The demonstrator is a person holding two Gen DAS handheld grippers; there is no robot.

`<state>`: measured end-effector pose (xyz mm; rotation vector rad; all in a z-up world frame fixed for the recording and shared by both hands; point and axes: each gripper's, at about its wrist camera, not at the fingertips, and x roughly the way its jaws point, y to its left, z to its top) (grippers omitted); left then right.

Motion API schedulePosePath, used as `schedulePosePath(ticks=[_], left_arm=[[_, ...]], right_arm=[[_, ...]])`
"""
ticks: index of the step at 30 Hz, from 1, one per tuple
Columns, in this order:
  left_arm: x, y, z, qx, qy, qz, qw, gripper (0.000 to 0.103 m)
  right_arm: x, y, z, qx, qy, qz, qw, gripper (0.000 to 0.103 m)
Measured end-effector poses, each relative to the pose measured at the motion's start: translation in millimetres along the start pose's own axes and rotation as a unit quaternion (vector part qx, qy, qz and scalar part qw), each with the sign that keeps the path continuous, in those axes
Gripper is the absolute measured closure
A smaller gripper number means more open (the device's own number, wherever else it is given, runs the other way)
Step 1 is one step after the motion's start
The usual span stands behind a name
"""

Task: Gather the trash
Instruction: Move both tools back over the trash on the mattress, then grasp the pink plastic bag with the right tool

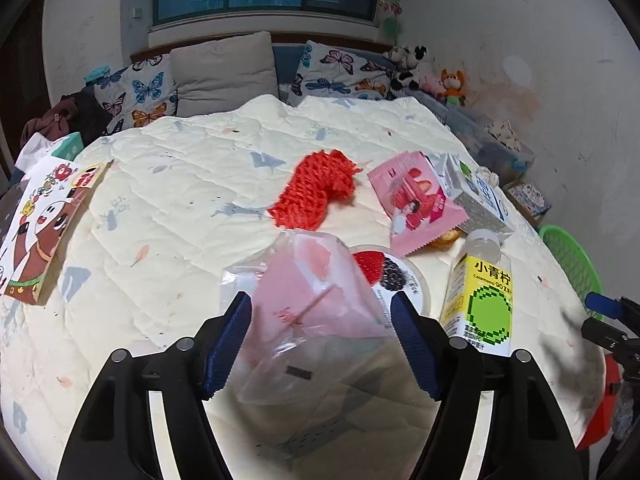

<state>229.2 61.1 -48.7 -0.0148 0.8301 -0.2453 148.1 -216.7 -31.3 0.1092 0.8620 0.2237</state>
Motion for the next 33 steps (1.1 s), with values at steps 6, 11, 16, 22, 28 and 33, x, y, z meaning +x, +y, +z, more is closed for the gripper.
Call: schedulePosePath(ticks=[6, 11, 16, 22, 28, 33], left_arm=[[-7, 17, -4, -0.006, -0.001, -0.004, 1.0000, 0.042], [-15, 40, -8, -0.037, -0.005, -0.004, 0.9993, 0.042], [-27, 58, -12, -0.049, -0.011, 0.012, 0.9987, 0.042], [-50, 75, -18, -0.056, -0.025, 0.034, 0.9975, 0.042], [-69, 91, -28, -0.071, -0.031, 0.045, 0.9960, 0.042], [-77, 101, -36, -0.079, -0.033, 0.049, 0.9951, 0.042]], right_arm=[[4, 7, 2, -0.005, 0.001, 0.005, 1.000, 0.028], [5, 20, 3, -0.018, 0.005, 0.013, 1.000, 0.028], [11, 43, 13, -0.037, 0.003, 0.034, 0.999, 0.028], [29, 86, 29, -0.070, 0.002, 0.068, 0.995, 0.029], [62, 133, 45, -0.105, 0.011, 0.098, 0.990, 0.031], [97, 159, 57, -0.113, 0.032, 0.103, 0.988, 0.035]])
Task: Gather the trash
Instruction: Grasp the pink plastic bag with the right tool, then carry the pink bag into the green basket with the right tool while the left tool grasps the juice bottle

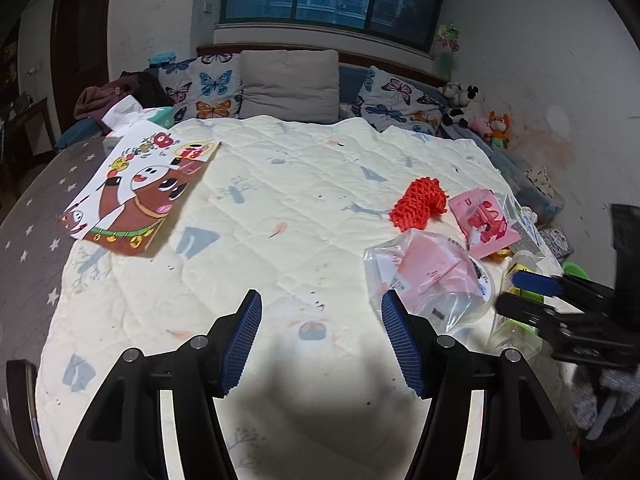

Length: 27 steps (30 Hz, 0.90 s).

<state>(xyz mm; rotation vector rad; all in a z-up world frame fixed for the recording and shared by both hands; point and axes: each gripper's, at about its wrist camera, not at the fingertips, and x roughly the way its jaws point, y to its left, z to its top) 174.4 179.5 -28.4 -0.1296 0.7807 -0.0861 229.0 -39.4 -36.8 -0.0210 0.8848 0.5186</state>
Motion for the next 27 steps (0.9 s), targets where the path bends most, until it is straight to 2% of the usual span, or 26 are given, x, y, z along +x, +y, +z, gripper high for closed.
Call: schedulePosePath(ticks=[3, 7, 12, 17, 18, 27], left_arm=[[-1, 4, -3, -0.003, 0.000, 0.000, 1.0000, 0.042], [1, 9, -6, -0.010, 0.005, -0.003, 0.9999, 0.042], [5, 7, -9, -0.011, 0.009, -0.007, 0.9999, 0.042], [9, 3, -8, -0.010, 0.011, -0.011, 0.9998, 0.042], [9, 1, -7, -0.009, 0.010, -0.012, 0.9998, 0.042], [8, -16, -3, 0.003, 0.008, -0.019, 0.9998, 0.042]], right_arm=[[19, 4, 6, 0.000, 0.013, -0.001, 1.000, 0.039], [35, 8, 11, 0.003, 0.026, 0.000, 1.000, 0.040], [45, 9, 11, 0.007, 0.035, 0.006, 0.999, 0.053], [36, 12, 7, 0.004, 0.025, 0.018, 1.000, 0.066], [32, 11, 6, 0.006, 0.022, 0.021, 1.000, 0.078], [-2, 7, -1, 0.012, -0.006, 0.026, 1.000, 0.084]])
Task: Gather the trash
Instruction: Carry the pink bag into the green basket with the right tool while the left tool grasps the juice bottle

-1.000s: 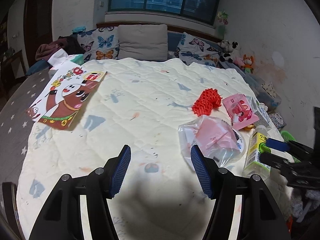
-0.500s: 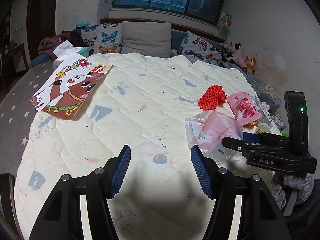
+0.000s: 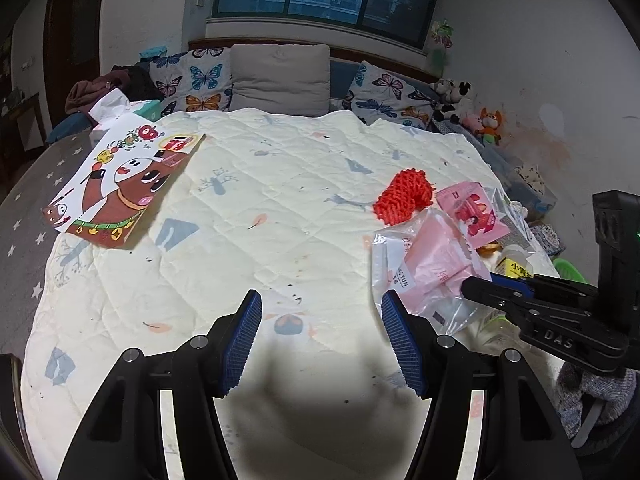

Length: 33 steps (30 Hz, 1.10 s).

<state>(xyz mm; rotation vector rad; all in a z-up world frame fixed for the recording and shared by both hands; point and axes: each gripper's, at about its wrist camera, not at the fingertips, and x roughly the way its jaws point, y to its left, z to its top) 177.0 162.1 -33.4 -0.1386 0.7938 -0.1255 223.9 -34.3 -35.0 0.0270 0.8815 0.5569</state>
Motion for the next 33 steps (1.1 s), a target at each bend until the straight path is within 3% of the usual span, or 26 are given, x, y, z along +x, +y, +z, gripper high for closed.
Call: schedulePosePath(ticks=[8, 14, 23, 33], left_arm=[[2, -25, 0, 0.024, 0.005, -0.022, 0.9995, 0.042], [10, -55, -6, 0.049, 0.022, -0.058, 0.9969, 0.042], [34, -138, -6, 0.131, 0.055, -0.130, 0.9813, 0.042], [76, -194, -6, 0.193, 0.096, -0.126, 0.9683, 0.042]], right_arm=[[-50, -17, 0, 0.015, -0.049, -0.007, 0.999, 0.084], [-100, -47, -5, 0.033, -0.091, -0.040, 0.994, 0.084], [-158, -102, -29, 0.076, -0.122, -0.104, 0.984, 0.084], [-208, -157, -65, 0.118, -0.138, -0.162, 0.970, 0.084]])
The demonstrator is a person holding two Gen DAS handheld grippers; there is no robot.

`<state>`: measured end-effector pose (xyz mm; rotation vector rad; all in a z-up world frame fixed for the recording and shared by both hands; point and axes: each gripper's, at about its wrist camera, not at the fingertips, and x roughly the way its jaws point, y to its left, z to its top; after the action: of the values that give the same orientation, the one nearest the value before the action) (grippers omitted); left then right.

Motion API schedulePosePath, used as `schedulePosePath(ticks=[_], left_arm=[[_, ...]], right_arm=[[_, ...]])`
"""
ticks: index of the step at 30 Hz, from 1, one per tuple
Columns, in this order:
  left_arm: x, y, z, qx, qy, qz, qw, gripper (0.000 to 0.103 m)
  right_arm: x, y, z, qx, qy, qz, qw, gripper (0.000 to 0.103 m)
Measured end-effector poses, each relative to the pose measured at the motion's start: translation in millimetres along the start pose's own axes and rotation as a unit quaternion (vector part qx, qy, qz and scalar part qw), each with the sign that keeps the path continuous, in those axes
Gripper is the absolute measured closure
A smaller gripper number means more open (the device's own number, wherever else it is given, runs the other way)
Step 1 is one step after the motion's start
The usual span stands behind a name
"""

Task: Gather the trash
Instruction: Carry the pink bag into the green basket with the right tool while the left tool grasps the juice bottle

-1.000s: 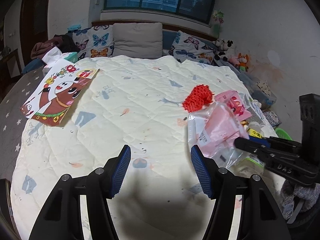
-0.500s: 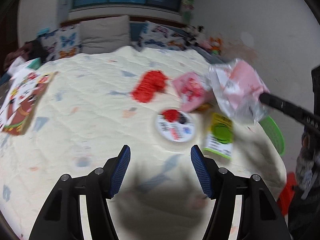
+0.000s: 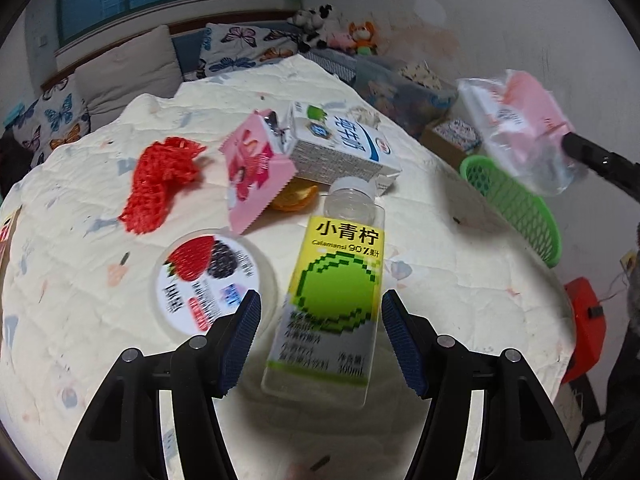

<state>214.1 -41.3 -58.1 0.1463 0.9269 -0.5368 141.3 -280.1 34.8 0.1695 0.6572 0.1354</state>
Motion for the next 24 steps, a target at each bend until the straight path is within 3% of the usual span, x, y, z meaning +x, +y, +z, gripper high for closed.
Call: schedulePosePath(ticks=[13, 24], left_arm=[[29, -10, 5, 0.016, 0.027, 0.015, 0.9994, 0.043], [25, -21, 1, 0.034, 0.012, 0.044, 0.9984, 0.047]], right_arm=[[-27, -80, -28, 0.051, 0.001, -0.073, 0.996, 0.084], [-28, -143, -52, 0.095, 0.020, -0.123, 0.988, 0.084]])
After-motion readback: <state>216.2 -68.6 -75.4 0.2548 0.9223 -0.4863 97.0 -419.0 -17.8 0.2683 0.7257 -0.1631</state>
